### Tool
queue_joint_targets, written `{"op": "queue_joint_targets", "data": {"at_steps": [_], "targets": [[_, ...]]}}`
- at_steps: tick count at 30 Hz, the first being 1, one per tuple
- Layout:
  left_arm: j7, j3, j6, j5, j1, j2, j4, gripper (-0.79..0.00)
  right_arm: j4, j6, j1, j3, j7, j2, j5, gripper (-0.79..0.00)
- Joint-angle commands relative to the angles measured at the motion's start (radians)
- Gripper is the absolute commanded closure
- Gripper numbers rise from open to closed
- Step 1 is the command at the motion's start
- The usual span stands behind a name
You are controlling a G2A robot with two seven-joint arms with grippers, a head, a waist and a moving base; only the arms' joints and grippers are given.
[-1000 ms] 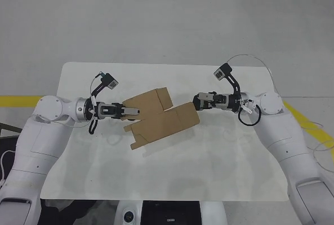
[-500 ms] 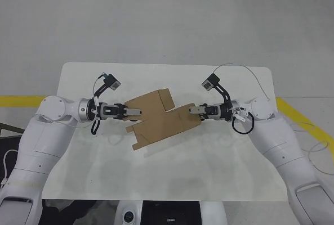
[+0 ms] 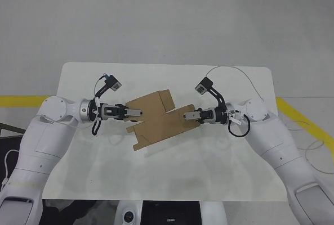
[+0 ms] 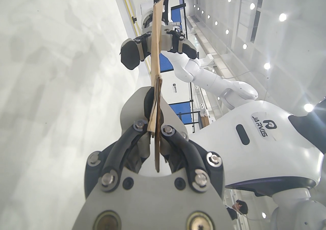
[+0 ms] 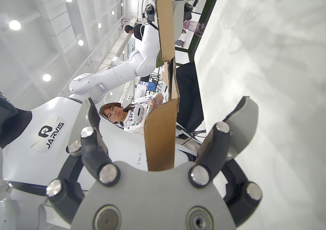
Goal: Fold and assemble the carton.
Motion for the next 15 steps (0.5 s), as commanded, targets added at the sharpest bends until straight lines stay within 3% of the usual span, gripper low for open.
{"op": "queue_joint_targets", "data": {"at_steps": [1,3,4,7,9,14,15], "targets": [[0.002,0.001,-0.001,0.001,-0.001,0.000,0.002,0.000,0.000,0.001,0.005,-0.005,0.001,0.000,-0.001,-0.785],[0.001,0.002,-0.002,0.004,-0.003,-0.001,0.004,0.000,0.003,0.002,0.010,-0.011,0.002,0.000,-0.002,-0.785],[0.000,0.002,-0.003,0.005,-0.003,-0.001,0.004,0.000,0.004,0.003,0.013,-0.015,0.003,0.000,-0.003,-0.727],[-0.001,0.003,-0.004,0.012,-0.006,-0.001,0.007,0.000,0.013,0.000,0.021,-0.024,0.000,-0.001,-0.003,-0.400],[-0.002,0.004,-0.006,0.014,-0.007,-0.001,0.009,0.000,0.018,-0.002,0.025,-0.029,-0.002,-0.001,-0.005,-0.317],[-0.006,0.005,-0.007,0.014,-0.008,-0.001,0.017,0.000,0.030,-0.006,0.035,-0.042,-0.006,0.001,-0.014,-0.018],[-0.006,0.005,-0.007,0.014,-0.008,-0.001,0.018,0.000,0.031,-0.005,0.036,-0.045,-0.005,0.001,-0.015,0.000]]}}
